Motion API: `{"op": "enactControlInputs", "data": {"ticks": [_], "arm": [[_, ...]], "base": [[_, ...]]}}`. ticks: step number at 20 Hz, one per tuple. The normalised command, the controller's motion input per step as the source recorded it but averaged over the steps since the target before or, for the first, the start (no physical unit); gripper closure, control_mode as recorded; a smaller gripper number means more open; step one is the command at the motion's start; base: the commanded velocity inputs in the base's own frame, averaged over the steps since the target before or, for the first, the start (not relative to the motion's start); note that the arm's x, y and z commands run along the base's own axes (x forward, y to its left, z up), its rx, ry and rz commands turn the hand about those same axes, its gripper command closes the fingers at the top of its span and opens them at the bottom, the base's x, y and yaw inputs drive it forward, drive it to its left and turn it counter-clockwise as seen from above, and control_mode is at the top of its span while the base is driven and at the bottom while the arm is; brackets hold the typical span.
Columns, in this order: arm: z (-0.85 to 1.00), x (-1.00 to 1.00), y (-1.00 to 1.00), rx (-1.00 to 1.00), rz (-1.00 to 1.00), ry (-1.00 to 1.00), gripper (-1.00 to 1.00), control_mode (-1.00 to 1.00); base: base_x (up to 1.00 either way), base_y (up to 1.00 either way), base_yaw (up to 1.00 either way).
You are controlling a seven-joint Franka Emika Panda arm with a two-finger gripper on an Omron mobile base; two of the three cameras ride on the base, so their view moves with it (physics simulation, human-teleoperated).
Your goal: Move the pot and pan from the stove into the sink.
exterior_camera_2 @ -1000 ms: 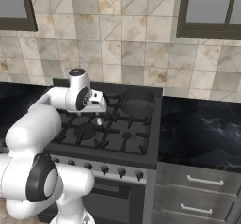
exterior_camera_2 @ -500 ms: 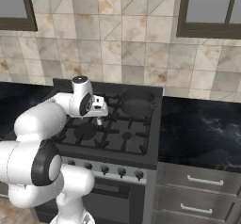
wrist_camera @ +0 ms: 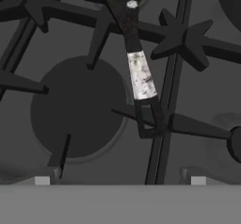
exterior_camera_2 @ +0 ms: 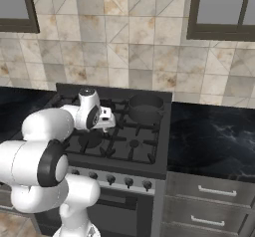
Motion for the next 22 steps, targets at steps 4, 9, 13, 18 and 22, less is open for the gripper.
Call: {"op": "enactControlInputs", "data": {"ticks": [4,9,13,18,22], "arm": [[-0.23,0.19,0.0,0.0,0.03,-0.03,-1.0,-1.0],[-0.13,0.31,-0.04,0.0,0.01,-0.04,-1.0,-1.0],[-0.09,0.14,-0.04,0.0,0.02,-0.03,-1.0,-1.0],[-0.01,0.09,-0.03,0.0,0.0,0.0,-1.0,-1.0],[-0.05,0.22,-0.09,0.0,0.0,-0.01,-1.0,-1.0]], "base": [[0.0,0.0,0.0],[0.0,0.0,0.0],[0.0,0.0,0.0],[0.0,0.0,0.0],[0.0,0.0,0.0]]}}
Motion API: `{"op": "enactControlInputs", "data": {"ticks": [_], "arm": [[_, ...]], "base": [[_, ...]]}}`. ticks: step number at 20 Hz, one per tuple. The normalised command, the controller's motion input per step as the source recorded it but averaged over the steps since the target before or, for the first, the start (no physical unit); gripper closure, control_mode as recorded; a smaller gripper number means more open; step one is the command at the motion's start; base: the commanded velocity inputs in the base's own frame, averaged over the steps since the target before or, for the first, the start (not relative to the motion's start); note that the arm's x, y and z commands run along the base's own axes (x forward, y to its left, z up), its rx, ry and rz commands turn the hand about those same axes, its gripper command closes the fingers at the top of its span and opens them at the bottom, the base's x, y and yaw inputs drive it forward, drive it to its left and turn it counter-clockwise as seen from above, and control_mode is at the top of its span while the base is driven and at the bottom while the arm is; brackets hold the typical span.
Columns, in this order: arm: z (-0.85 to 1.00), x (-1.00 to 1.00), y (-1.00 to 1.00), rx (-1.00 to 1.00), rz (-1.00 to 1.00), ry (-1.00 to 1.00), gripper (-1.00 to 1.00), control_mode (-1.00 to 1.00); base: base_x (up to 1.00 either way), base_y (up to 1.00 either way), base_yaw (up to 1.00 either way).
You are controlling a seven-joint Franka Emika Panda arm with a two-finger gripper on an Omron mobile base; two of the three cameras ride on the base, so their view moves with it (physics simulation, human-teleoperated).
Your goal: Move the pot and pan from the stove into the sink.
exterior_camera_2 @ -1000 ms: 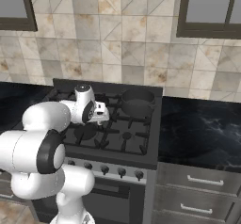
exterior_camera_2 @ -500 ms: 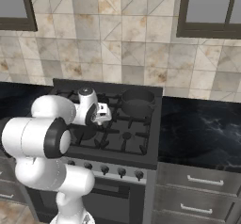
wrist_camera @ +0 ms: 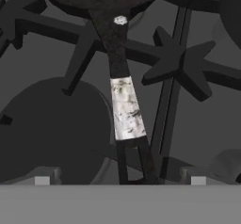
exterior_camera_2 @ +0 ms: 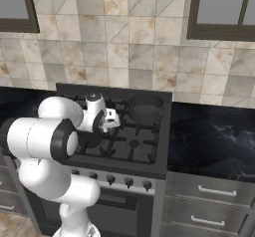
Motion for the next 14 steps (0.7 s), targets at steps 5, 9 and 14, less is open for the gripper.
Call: {"op": "enactControlInputs", "data": {"ticks": [5,9,14], "arm": [[-0.04,0.0,0.0,0.0,0.0,0.0,-1.0,-1.0],[-0.3,0.01,0.0,-0.02,0.0,0.0,-1.0,-1.0],[-0.24,0.08,0.0,-0.01,0.0,0.0,-1.0,-1.0]], "base": [[0.0,0.0,0.0],[0.0,0.0,0.0],[0.0,0.0,0.0]]}}
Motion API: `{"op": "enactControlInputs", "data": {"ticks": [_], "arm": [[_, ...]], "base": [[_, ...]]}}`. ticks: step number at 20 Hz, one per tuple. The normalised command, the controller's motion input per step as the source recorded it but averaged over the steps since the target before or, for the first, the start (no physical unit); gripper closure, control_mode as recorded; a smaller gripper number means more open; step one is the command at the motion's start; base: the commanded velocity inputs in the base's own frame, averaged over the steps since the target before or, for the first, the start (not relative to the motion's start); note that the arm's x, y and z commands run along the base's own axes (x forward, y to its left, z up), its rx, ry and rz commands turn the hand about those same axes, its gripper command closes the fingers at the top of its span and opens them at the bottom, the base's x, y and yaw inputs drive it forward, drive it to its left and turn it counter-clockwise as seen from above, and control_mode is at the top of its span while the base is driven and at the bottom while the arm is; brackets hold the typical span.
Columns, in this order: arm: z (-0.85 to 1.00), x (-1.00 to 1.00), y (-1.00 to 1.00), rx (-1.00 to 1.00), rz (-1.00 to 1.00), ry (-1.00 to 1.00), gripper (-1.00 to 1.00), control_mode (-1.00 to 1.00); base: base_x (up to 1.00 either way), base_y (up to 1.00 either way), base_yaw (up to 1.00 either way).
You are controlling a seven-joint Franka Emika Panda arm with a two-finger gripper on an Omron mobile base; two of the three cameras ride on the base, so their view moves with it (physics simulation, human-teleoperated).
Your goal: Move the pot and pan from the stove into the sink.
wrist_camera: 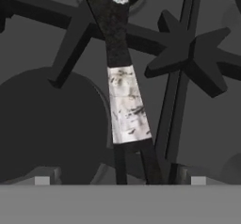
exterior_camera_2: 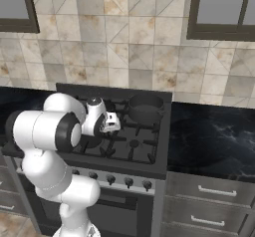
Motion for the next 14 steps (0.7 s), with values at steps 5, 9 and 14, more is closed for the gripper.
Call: {"op": "enactControlInputs", "data": {"ticks": [5,9,14], "arm": [[-0.17,0.08,0.0,-0.01,0.0,0.0,-1.0,-1.0],[-0.01,0.0,0.0,0.0,0.0,0.0,1.0,-1.0],[0.0,0.0,0.0,0.0,0.0,0.0,1.0,-1.0]], "base": [[0.0,0.0,0.0],[0.0,0.0,0.0],[0.0,0.0,0.0]]}}
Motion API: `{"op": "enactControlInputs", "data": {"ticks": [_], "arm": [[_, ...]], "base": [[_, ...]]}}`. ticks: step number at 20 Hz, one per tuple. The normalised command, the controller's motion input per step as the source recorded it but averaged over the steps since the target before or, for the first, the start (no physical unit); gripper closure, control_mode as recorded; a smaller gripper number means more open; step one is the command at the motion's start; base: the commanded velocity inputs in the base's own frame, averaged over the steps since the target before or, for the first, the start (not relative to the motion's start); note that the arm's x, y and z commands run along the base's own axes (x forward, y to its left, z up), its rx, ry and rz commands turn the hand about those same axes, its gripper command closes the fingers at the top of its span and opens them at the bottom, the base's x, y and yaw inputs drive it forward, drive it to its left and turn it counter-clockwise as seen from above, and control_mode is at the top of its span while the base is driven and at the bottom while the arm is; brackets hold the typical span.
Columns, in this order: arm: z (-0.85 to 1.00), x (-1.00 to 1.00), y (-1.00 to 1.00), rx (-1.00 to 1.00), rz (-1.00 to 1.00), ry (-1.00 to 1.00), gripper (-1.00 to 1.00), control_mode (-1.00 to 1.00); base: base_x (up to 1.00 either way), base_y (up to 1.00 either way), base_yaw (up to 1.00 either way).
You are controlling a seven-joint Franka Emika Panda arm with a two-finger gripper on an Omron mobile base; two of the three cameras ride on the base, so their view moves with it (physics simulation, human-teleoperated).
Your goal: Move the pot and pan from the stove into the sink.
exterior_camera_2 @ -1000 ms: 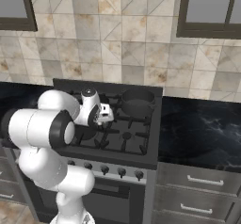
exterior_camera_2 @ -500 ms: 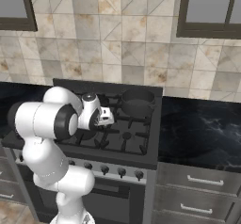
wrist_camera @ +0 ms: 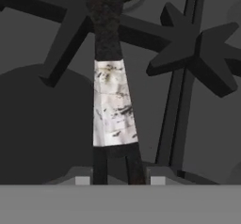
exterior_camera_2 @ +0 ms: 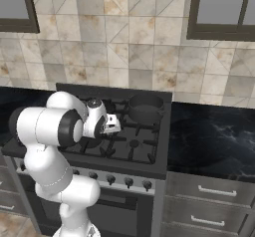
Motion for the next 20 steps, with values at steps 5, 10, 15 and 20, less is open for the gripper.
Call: {"op": "enactControlInputs", "data": {"ticks": [5,10,15,20], "arm": [[0.03,0.0,0.0,0.01,0.0,0.0,1.0,-1.0],[0.52,-0.05,0.0,0.04,-0.01,-0.01,1.0,-1.0],[0.86,-0.27,0.0,0.02,0.01,-0.01,1.0,-1.0],[0.81,-0.47,0.0,0.0,0.06,-0.01,1.0,-1.0]], "base": [[0.0,0.0,0.0],[0.0,0.0,0.0],[0.0,0.0,0.0],[0.0,0.0,0.0]]}}
